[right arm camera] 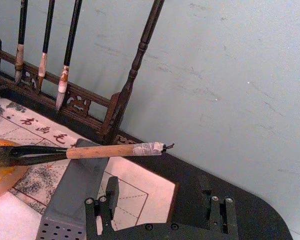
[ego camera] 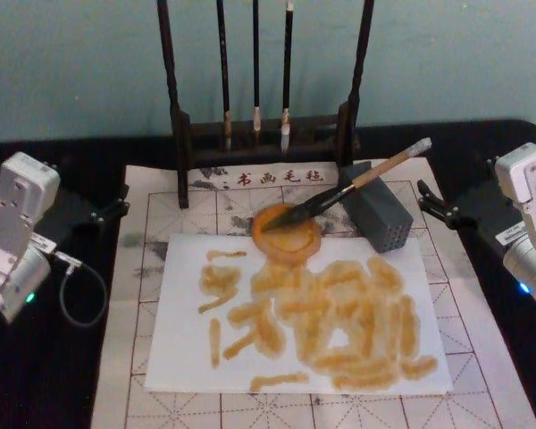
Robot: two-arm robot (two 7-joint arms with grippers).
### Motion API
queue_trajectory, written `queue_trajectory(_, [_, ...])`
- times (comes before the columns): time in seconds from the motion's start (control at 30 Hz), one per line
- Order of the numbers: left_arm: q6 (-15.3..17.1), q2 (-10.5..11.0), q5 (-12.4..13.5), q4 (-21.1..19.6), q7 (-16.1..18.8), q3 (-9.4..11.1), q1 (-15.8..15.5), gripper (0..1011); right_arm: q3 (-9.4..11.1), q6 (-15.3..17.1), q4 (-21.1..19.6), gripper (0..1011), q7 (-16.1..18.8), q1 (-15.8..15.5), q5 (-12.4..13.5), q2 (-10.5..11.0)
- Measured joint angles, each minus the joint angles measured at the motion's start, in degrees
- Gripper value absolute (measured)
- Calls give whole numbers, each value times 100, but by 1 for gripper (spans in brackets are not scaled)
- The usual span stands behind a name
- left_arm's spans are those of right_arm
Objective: Pick up the brush from the inkstone, write on the paper, then place the brush back to its original position.
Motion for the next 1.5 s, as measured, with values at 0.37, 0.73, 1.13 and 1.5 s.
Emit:
queue_trajectory(0.37, [0, 0, 0, 0, 0, 0, 0, 1001, 0, 0, 0, 1002, 0, 0, 0, 0])
queue_trajectory(0.73, [0, 0, 0, 0, 0, 0, 0, 1001, 0, 0, 0, 1002, 0, 0, 0, 0])
queue_trajectory(1.13, [0, 0, 0, 0, 0, 0, 0, 1001, -1, 0, 0, 1002, 0, 0, 1, 0])
queue_trajectory(1.5, [0, 0, 0, 0, 0, 0, 0, 1001, -1, 1, 0, 1002, 0, 0, 1, 0])
